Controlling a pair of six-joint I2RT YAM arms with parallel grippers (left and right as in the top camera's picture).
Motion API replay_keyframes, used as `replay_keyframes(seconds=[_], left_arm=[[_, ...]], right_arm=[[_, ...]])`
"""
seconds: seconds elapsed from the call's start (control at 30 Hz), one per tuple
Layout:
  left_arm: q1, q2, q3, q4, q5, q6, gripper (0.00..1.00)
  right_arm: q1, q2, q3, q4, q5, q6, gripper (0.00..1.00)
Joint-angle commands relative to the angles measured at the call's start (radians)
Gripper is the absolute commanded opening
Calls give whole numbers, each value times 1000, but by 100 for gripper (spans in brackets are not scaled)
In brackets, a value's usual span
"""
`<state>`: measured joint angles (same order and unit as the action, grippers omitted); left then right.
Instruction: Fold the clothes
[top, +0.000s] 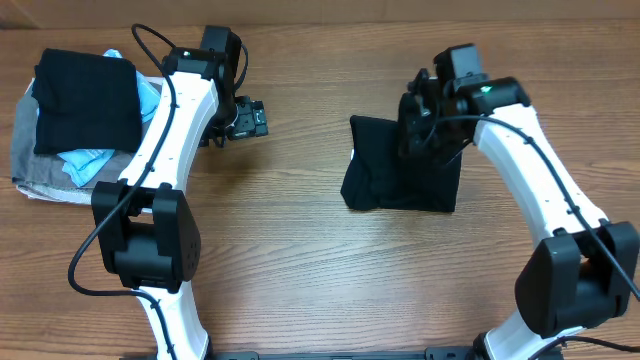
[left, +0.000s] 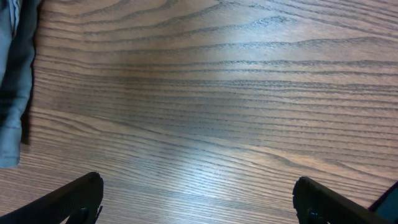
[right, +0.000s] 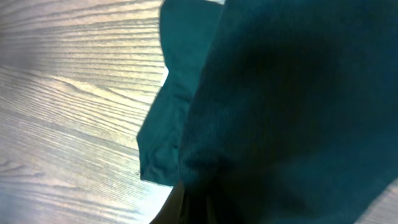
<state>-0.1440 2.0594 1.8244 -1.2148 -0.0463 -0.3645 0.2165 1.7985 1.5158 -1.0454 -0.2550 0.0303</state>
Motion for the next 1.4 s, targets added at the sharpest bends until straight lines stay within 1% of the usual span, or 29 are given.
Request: replay_keyframes(seconds=[0.0,0.5,0.67,0.83,1.23,1.3,1.37], left_arm=[[0,-4,-5,0,-6,-10,100],[0,-4,-5,0,-6,-10,100],[0,-4,-5,0,-6,-10,100],[0,-4,-5,0,-6,-10,100],[0,-4,-5,0,-6,-10,100],[0,-4,-5,0,-6,-10,100],[0,-4,-5,0,-6,-10,100]], right_arm=[[34,-5,-34,44,-25,11,5],[135,-2,-154,230,-27,79,5],[143,-2,-158,245,-35,80,5],[143,-1,-171,275,-34,127,5],[143,44,-171,291,-44,128,7],[143,53,-171,304,-78,128,13],[143,57,-171,321,-131,128,15]])
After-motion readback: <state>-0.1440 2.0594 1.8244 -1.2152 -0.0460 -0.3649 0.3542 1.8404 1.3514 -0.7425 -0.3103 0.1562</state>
